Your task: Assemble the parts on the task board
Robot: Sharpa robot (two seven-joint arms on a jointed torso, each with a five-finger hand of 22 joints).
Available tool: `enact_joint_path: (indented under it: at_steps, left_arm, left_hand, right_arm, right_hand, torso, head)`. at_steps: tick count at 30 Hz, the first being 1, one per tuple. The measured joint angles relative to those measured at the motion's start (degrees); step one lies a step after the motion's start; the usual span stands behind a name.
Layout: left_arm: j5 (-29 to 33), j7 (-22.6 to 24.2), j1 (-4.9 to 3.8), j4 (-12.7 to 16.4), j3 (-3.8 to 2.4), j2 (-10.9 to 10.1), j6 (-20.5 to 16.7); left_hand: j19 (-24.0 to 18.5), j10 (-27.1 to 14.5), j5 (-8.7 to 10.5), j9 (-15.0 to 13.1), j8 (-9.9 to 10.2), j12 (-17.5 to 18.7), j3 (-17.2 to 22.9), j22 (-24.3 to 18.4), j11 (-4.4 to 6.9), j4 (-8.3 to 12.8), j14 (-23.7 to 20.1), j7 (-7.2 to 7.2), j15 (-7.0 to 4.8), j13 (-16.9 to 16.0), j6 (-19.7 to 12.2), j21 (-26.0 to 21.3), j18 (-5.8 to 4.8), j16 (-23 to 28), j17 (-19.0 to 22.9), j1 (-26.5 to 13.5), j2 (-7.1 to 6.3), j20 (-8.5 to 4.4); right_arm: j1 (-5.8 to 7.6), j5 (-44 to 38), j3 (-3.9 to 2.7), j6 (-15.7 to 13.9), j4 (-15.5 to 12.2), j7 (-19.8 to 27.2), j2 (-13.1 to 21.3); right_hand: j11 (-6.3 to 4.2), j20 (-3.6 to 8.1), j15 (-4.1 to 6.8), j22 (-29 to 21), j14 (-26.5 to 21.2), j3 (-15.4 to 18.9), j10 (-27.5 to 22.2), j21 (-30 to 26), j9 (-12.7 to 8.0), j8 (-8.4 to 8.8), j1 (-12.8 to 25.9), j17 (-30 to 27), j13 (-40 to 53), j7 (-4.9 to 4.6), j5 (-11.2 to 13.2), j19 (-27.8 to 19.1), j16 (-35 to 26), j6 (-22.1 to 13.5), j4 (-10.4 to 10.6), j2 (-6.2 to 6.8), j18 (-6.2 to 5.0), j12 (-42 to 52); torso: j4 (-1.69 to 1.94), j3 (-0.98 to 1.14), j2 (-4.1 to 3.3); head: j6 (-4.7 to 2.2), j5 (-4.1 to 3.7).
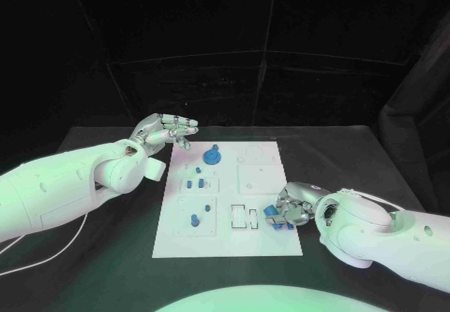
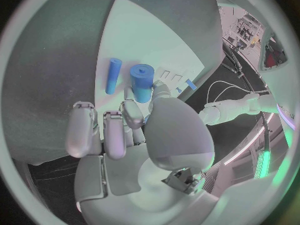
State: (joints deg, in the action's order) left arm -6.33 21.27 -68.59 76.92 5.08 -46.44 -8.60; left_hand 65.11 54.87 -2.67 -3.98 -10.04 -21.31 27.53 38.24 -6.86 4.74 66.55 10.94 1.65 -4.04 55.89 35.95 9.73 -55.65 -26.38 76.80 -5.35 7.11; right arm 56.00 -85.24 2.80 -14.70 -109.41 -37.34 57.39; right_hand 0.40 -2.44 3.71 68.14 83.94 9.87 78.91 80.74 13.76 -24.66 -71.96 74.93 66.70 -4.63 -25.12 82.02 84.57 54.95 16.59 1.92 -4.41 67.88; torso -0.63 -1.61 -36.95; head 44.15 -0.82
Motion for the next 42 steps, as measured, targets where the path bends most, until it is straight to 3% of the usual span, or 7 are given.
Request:
enact_joint_path:
  at_steps: [5,11,15,24,29,39,42]
  left_arm:
    - [0.0,0.0,0.0,0.0,0.01,0.1,0.0]
    - [0.0,0.0,0.01,0.0,0.03,0.1,0.0]
    - [0.0,0.0,0.01,0.0,0.06,0.1,0.1]
    - [0.0,-0.1,0.01,0.0,0.09,0.3,0.1]
    - [0.0,-0.1,0.01,0.0,0.09,0.3,0.1]
    - [0.0,-0.1,0.01,0.0,0.1,0.4,0.2]
    - [0.0,-0.1,0.01,0.0,0.1,0.4,0.2]
  left_hand:
    - [0.0,0.0,0.0,0.0,0.0,0.0,0.0,0.0,0.0,0.0,0.0,0.0,0.0,0.0,0.0,0.0,0.0,0.0,0.0,0.0,0.0,0.0]
    - [0.0,0.0,0.0,0.0,0.0,0.0,0.0,0.0,0.0,0.0,0.0,0.0,0.0,0.0,0.0,0.0,0.0,0.0,0.0,0.0,0.0,0.0]
    - [0.0,0.0,0.0,0.0,0.0,0.0,0.0,0.0,0.0,0.0,0.0,0.0,0.0,0.0,0.0,0.0,0.0,0.0,0.0,0.0,0.0,0.0]
    - [0.0,0.0,0.0,0.0,0.0,0.0,0.0,0.0,0.0,0.0,0.0,0.0,0.0,0.0,0.0,0.0,0.0,0.0,0.0,0.0,0.0,0.0]
    - [0.0,0.0,0.0,0.0,0.0,0.0,0.0,0.0,0.0,0.0,0.0,0.0,0.0,0.0,0.0,0.0,-0.01,0.0,0.0,0.0,0.0,0.0]
    - [0.0,0.0,0.0,0.0,0.0,0.0,0.0,0.0,0.0,0.0,0.0,0.0,0.0,0.0,0.0,0.0,0.0,0.0,0.0,0.0,0.0,0.0]
    - [0.0,0.0,0.0,0.0,0.0,0.0,0.0,0.0,0.0,0.0,0.0,0.0,0.0,0.0,0.0,0.0,-0.01,0.0,0.0,0.0,0.0,0.0]
  right_arm:
    - [0.67,1.8,-0.09,-2.1,-2.0,0.0,0.7]
    - [1.4,4.2,-0.15,-3.8,-2.5,0.2,-0.8]
    - [1.57,5.9,-0.17,-4.2,-1.9,0.4,-3.1]
    - [1.69,8.9,-0.17,-3.5,1.0,0.6,-7.2]
    - [1.71,9.9,-0.17,-2.7,2.4,0.5,-8.6]
    - [1.73,10.3,-0.17,-1.9,4.4,0.1,-11.3]
    - [1.73,10.2,-0.17,-1.9,4.7,0.0,-11.8]
  right_hand:
    - [-0.32,0.0,0.0,0.0,0.0,0.1,-0.3,0.0,0.7,-0.47,0.0,0.0,-0.6,0.0,-1.6,0.0,0.0,0.0,-0.1,-0.01,-0.01,-0.9]
    - [-0.31,0.0,0.0,0.0,0.0,0.4,-0.3,0.0,1.1,-0.64,0.4,0.0,-1.1,-0.01,-2.8,0.0,0.0,0.0,-0.1,-0.39,0.0,-1.3]
    - [-0.31,0.0,0.0,0.0,0.0,0.4,-0.3,0.0,1.3,-0.64,0.4,0.0,-1.2,-0.01,-2.8,0.0,0.0,0.0,-0.1,-0.38,-0.01,-1.6]
    - [-0.74,0.21,0.23,0.1,0.2,1.3,-0.5,0.0,2.5,-1.84,2.0,0.0,-2.2,0.55,-2.6,0.2,0.0,0.6,0.1,-2.0,-0.01,-3.3]
    - [-1.04,0.21,0.41,0.1,0.0,2.3,-0.2,0.0,3.7,-2.24,3.2,0.0,-1.8,0.84,-0.1,0.2,0.0,0.8,-0.1,-3.16,-0.01,-3.1]
    - [-1.14,0.41,0.62,0.2,0.2,3.8,-0.1,0.0,4.7,-2.47,4.1,0.0,-1.8,1.14,3.6,0.4,0.0,1.1,0.0,-3.38,-0.02,-3.8]
    - [-1.14,0.54,0.62,0.2,0.2,4.9,-0.1,0.0,5.3,-2.37,5.6,0.0,-2.6,1.27,8.5,0.3,0.0,1.3,0.0,-3.11,-0.02,-5.0]
  torso:
    - [0.12,-0.07,0.04]
    - [0.14,-0.06,-0.04]
    - [0.14,-0.07,-0.08]
    - [0.26,-0.14,-0.14]
    - [0.24,-0.17,-0.14]
    - [0.14,-0.13,-0.13]
    - [0.13,-0.12,-0.13]
  head:
    - [-0.15,-0.12]
    - [-0.21,0.19]
    - [-0.14,0.33]
    - [-0.02,0.33]
    - [0.06,0.48]
    - [0.12,0.65]
    - [0.16,0.69]
